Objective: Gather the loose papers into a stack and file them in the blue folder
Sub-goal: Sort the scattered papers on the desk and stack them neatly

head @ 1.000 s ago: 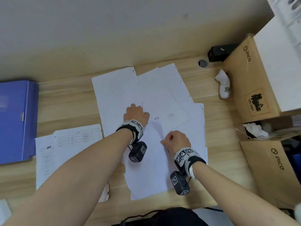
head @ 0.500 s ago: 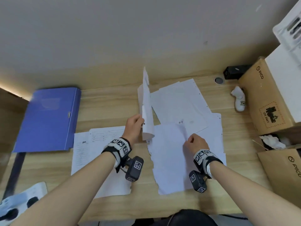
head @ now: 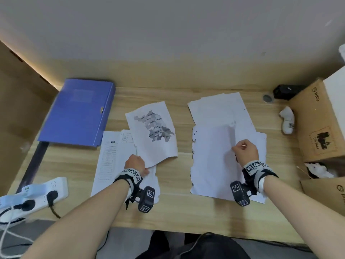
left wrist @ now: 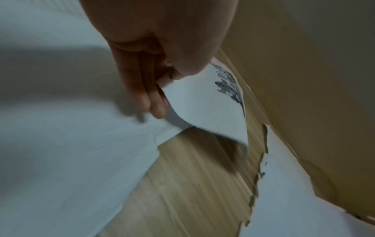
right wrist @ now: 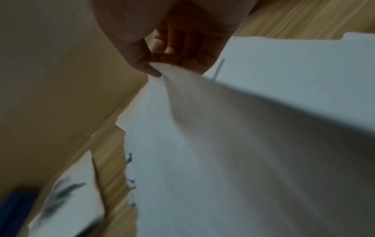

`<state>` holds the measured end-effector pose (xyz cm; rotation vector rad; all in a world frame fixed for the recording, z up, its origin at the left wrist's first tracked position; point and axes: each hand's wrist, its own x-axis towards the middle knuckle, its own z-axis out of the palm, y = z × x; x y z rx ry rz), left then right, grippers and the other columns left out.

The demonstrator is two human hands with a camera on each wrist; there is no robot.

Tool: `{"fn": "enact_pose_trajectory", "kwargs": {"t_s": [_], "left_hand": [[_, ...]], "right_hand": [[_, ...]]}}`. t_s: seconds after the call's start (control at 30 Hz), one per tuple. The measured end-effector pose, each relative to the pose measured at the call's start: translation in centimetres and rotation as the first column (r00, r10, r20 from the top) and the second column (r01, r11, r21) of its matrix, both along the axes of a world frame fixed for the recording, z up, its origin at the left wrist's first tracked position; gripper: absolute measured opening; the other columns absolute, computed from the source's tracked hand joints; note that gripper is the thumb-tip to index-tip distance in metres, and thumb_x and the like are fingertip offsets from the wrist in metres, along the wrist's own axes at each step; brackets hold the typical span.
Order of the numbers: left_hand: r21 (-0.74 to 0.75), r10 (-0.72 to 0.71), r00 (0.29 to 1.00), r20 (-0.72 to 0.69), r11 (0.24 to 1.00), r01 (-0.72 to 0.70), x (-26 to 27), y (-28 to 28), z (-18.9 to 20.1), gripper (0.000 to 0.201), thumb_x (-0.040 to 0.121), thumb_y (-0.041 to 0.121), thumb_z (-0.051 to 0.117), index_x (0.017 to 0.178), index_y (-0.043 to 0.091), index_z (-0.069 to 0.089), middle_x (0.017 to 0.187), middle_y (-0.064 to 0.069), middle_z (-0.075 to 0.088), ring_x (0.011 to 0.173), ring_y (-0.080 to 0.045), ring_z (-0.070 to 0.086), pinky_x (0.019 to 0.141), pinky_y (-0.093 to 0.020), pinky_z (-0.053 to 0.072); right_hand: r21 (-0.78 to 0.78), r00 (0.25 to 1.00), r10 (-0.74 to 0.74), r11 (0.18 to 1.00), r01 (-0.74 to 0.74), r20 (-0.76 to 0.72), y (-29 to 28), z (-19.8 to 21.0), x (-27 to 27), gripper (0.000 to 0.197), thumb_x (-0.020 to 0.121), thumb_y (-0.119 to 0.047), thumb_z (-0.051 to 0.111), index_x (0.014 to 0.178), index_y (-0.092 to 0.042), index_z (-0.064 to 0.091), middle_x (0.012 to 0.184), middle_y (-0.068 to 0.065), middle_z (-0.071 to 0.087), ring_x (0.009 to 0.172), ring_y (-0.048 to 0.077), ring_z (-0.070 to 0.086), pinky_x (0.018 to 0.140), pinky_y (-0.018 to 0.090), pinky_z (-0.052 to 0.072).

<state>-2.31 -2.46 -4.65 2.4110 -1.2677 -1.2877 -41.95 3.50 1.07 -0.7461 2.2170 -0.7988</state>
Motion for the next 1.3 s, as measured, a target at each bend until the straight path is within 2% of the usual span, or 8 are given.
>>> {"fn": "enact_pose_trajectory", "kwargs": {"t_s": [0.2, 0.4, 0.53, 0.7, 0.87, 1.07, 1.2, 1.3], "left_hand": [[-0.094, -0.098, 0.992, -0.074, 0.991, 0.091, -0.7, 0.7, 3.1, 0.007, 0.097, 0.007, 0.045, 0.098, 0.012, 0.050, 0.096, -0.018, 0.064, 0.075, -0.038, 0.066, 0.049, -0.029, 0.049], [-0.044, -0.297, 0.949, -0.103, 0.955, 0.294, 0.1, 2.2, 3.0, 0.011, 0.095, 0.012, 0.052, 0.086, 0.018, 0.051, 0.089, -0.017, 0.068, 0.066, -0.030, 0.068, 0.058, -0.035, 0.058], [-0.034, -0.217, 0.957, -0.195, 0.976, 0.214, 0.6, 4.1, 2.5, 0.006, 0.098, 0.017, 0.050, 0.097, 0.012, 0.053, 0.097, -0.012, 0.069, 0.062, -0.026, 0.074, 0.053, -0.030, 0.054], [0.014, -0.060, 0.951, -0.304, 0.998, 0.068, 1.7, 5.7, 1.6, 0.004, 0.097, 0.013, 0.054, 0.098, 0.010, 0.054, 0.104, -0.014, 0.061, 0.074, -0.033, 0.074, 0.057, -0.028, 0.059], [0.059, -0.078, 0.958, -0.278, 0.993, 0.098, 2.4, 5.8, 1.0, 0.006, 0.090, 0.012, 0.059, 0.095, 0.011, 0.059, 0.092, -0.010, 0.063, 0.078, -0.023, 0.062, 0.066, -0.033, 0.060], [-0.019, 0.035, 0.969, -0.244, 0.999, -0.041, 1.9, 4.1, 1.3, 0.010, 0.085, 0.023, 0.068, 0.088, 0.014, 0.071, 0.084, -0.006, 0.072, 0.074, -0.022, 0.066, 0.071, -0.034, 0.058], [-0.092, -0.015, 0.986, -0.164, 0.996, 0.000, 1.0, 2.4, 1.2, 0.020, 0.084, 0.028, 0.071, 0.098, 0.014, 0.071, 0.091, -0.002, 0.071, 0.085, -0.021, 0.065, 0.081, -0.031, 0.055], [-0.097, -0.071, 0.996, -0.062, 0.993, 0.065, 0.5, 2.0, 1.3, 0.017, 0.087, 0.025, 0.069, 0.100, 0.015, 0.071, 0.090, 0.000, 0.066, 0.086, -0.018, 0.061, 0.080, -0.023, 0.045]], "right_hand": [[-0.276, 0.997, 0.021, 0.961, 0.001, 0.077, -2.8, 5.1, 1.8, 0.034, 0.075, 0.006, 0.061, 0.061, -0.019, 0.043, 0.057, 0.002, 0.038, 0.051, 0.016, 0.033, 0.053, 0.026, 0.032], [-0.385, 0.970, 0.177, 0.918, -0.100, 0.168, -5.7, 7.7, 8.3, 0.035, 0.076, 0.011, 0.056, 0.061, -0.017, 0.039, 0.056, 0.003, 0.038, 0.045, 0.016, 0.038, 0.042, 0.023, 0.035], [-0.290, 0.916, 0.347, 0.914, -0.283, 0.200, -6.2, 5.4, 14.9, 0.031, 0.078, 0.004, 0.059, 0.063, -0.019, 0.044, 0.059, 0.006, 0.050, 0.049, 0.026, 0.057, 0.048, 0.033, 0.051], [-0.174, 0.864, 0.474, 0.877, -0.447, 0.170, -6.6, 0.7, 20.7, 0.026, 0.072, -0.005, 0.059, 0.059, -0.023, 0.046, 0.060, 0.000, 0.054, 0.057, 0.022, 0.058, 0.058, 0.049, 0.056], [-0.137, 0.791, 0.556, 0.831, -0.540, 0.254, -6.6, -1.6, 22.9, 0.017, 0.080, -0.014, 0.070, 0.072, -0.021, 0.057, 0.065, 0.000, 0.063, 0.060, 0.018, 0.065, 0.065, 0.043, 0.058], [-0.082, 0.911, 0.412, 0.909, -0.408, 0.037, -6.3, -2.9, 17.7, 0.009, 0.084, -0.022, 0.067, 0.092, -0.020, 0.062, 0.085, -0.005, 0.064, 0.073, 0.013, 0.060, 0.067, 0.026, 0.044], [0.165, 0.928, 0.350, 0.930, -0.329, -0.127, -5.8, -4.0, 12.0, 0.053, 0.080, -0.030, 0.071, 0.126, -0.016, 0.048, 0.125, 0.004, 0.045, 0.096, 0.027, 0.060, 0.075, 0.032, 0.044], [0.347, 0.920, 0.370, 0.886, -0.308, -0.128, -5.1, -4.6, 9.9, 0.053, 0.073, -0.038, 0.071, 0.118, -0.017, 0.050, 0.114, 0.002, 0.052, 0.090, 0.028, 0.063, 0.071, 0.034, 0.047]]}}
